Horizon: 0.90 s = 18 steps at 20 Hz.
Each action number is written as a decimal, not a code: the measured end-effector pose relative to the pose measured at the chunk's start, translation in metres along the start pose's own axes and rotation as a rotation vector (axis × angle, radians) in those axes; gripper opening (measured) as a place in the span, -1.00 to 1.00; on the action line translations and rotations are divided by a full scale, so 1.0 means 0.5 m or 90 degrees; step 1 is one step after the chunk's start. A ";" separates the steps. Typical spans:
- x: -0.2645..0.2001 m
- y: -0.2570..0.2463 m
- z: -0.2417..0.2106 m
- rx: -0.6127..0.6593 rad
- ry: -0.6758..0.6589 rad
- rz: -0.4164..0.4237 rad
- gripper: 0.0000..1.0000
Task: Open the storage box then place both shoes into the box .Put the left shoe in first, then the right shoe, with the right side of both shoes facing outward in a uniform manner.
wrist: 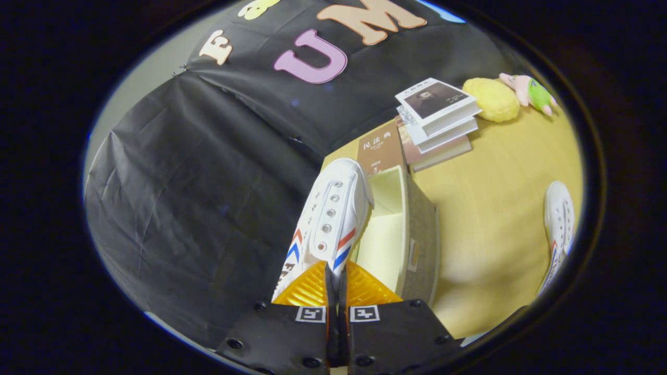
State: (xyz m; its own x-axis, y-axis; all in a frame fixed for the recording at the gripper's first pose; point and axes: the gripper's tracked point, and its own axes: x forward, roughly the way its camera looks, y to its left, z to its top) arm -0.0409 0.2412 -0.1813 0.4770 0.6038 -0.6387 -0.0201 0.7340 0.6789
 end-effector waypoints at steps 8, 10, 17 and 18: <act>0.073 0.008 -0.047 0.004 0.028 -0.020 -0.94; 0.087 0.007 -0.060 0.001 0.036 -0.025 -0.93; 0.128 0.000 -0.087 -0.007 0.053 -0.044 -0.94; 0.134 -0.002 -0.088 -0.007 0.055 -0.046 -0.94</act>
State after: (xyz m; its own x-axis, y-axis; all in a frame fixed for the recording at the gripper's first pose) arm -0.0474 0.2946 -0.2406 0.4003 0.5729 -0.7152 0.0026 0.7798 0.6260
